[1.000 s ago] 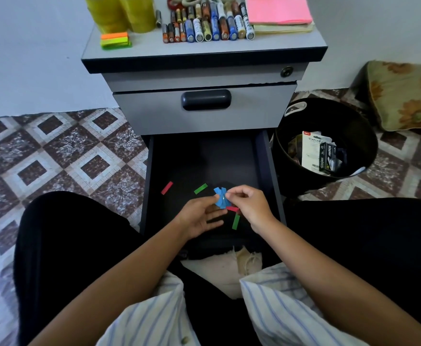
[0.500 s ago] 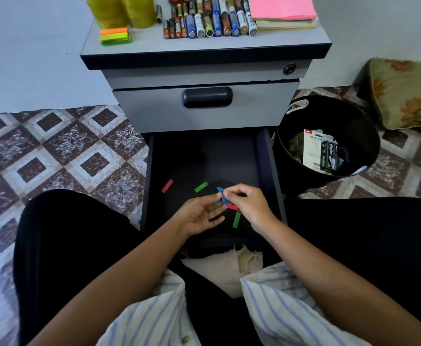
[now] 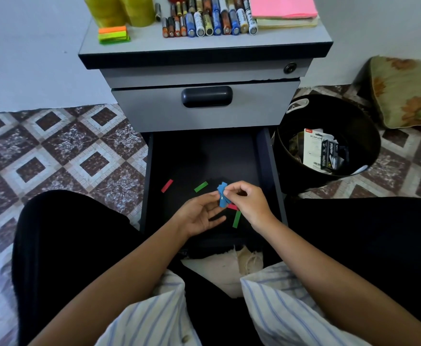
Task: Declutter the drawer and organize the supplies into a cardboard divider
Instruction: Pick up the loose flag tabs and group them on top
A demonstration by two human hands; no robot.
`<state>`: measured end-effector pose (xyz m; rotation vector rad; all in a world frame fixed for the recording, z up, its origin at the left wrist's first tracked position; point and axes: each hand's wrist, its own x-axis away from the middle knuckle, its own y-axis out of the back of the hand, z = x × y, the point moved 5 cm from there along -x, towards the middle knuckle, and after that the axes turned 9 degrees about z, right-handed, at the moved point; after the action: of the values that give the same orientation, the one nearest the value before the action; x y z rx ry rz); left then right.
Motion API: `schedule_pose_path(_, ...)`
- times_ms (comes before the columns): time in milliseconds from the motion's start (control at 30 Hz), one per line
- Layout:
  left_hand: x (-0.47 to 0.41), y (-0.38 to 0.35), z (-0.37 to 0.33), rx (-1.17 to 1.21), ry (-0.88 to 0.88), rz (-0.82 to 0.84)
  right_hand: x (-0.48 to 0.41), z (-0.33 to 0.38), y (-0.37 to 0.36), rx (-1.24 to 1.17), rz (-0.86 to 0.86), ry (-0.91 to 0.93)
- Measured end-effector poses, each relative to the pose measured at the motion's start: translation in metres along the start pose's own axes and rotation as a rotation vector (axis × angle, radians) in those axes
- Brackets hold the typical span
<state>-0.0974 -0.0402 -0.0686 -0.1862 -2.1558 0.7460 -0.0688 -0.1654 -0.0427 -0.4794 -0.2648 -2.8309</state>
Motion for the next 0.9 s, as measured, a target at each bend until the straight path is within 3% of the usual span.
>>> schedule_pose_path(567, 0.000, -0.002, -0.004, -0.100, -0.067, -0.034, 0.001, 0.006, 0.002, 0.246, -0.048, 0.120)
schedule_pose_path(700, 0.000, -0.002, -0.004, -0.094, -0.073, -0.023, 0.004, 0.012, 0.002, 0.421, -0.053, 0.190)
schedule_pose_path(900, 0.002, -0.003, -0.006, -0.033, -0.086, -0.006, 0.006, 0.020, 0.000, 0.486, 0.155, 0.191)
